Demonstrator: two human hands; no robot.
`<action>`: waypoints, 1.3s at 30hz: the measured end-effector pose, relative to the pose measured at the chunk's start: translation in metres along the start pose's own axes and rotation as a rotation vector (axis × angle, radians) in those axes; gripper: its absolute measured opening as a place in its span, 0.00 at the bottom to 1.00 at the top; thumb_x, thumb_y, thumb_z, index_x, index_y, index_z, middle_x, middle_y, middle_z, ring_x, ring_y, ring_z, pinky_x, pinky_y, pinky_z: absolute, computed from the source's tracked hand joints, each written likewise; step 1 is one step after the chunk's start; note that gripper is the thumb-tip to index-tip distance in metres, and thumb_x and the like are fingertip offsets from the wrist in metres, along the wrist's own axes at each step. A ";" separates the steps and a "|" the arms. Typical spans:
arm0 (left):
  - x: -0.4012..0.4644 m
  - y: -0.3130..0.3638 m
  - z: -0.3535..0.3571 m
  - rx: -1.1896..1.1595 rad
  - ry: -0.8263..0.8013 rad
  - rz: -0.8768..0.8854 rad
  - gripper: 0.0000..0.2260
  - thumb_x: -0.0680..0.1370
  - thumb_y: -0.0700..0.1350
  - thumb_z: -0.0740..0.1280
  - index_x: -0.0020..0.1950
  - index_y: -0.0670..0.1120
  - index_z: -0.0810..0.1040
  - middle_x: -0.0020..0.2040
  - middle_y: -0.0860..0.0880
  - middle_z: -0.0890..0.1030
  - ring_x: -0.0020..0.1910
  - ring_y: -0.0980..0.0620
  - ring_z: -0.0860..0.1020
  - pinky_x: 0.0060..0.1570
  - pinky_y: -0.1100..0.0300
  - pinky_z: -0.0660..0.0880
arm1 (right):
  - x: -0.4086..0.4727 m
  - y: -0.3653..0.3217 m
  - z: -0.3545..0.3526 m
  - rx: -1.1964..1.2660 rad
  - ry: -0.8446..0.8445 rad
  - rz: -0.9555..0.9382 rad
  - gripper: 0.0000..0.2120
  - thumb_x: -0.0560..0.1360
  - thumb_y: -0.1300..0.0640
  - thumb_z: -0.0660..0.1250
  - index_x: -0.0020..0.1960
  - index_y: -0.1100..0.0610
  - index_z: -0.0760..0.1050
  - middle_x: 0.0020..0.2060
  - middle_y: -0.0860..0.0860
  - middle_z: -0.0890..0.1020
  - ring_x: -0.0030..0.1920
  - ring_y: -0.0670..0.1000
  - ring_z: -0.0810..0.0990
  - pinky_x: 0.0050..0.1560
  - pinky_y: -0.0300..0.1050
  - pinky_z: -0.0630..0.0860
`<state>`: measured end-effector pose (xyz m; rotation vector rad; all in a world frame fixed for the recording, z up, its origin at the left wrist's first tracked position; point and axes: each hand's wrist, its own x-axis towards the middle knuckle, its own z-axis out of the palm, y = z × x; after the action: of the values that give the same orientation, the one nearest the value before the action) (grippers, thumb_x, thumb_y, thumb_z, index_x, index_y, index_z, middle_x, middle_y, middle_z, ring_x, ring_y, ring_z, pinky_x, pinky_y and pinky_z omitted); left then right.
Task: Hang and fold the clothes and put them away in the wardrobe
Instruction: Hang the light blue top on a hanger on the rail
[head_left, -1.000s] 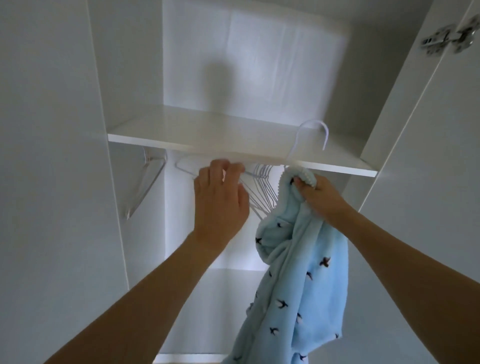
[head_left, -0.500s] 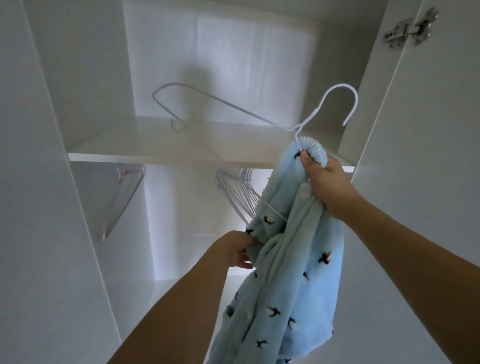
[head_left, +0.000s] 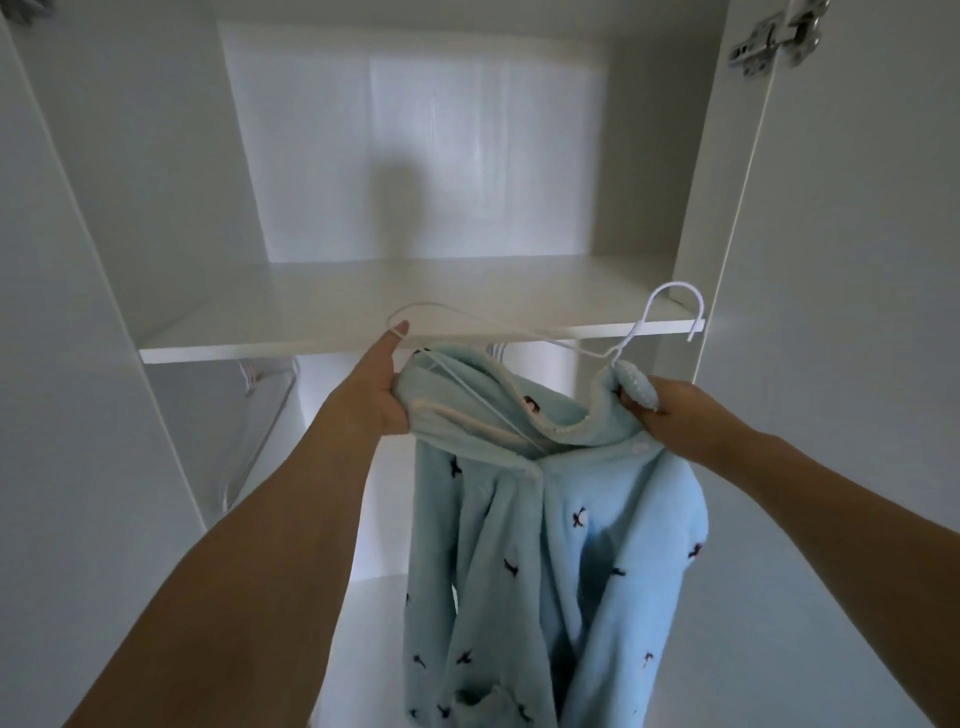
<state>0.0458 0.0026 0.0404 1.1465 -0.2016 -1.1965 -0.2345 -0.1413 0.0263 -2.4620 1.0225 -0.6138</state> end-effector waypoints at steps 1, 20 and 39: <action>0.001 0.000 -0.003 -0.001 -0.011 -0.026 0.33 0.67 0.71 0.67 0.53 0.43 0.82 0.49 0.39 0.84 0.50 0.40 0.80 0.43 0.45 0.78 | 0.000 0.001 -0.001 -0.051 -0.025 -0.012 0.16 0.81 0.52 0.59 0.65 0.57 0.73 0.61 0.55 0.78 0.61 0.56 0.75 0.54 0.38 0.64; 0.025 -0.005 -0.009 0.353 0.117 0.099 0.08 0.72 0.49 0.68 0.44 0.45 0.78 0.43 0.42 0.81 0.38 0.44 0.78 0.42 0.55 0.77 | 0.002 -0.011 0.023 0.395 -0.085 0.171 0.13 0.77 0.70 0.58 0.58 0.60 0.75 0.51 0.55 0.78 0.52 0.52 0.75 0.50 0.40 0.72; 0.053 -0.034 -0.032 0.600 0.459 0.662 0.10 0.78 0.43 0.65 0.39 0.43 0.68 0.36 0.48 0.71 0.34 0.50 0.68 0.32 0.58 0.65 | 0.009 -0.006 0.015 0.104 -0.092 0.191 0.21 0.73 0.40 0.67 0.38 0.58 0.73 0.33 0.53 0.77 0.35 0.51 0.75 0.38 0.44 0.70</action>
<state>0.0674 -0.0185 -0.0234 1.6657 -0.5610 -0.2632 -0.2172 -0.1415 0.0197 -2.2483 1.1420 -0.4761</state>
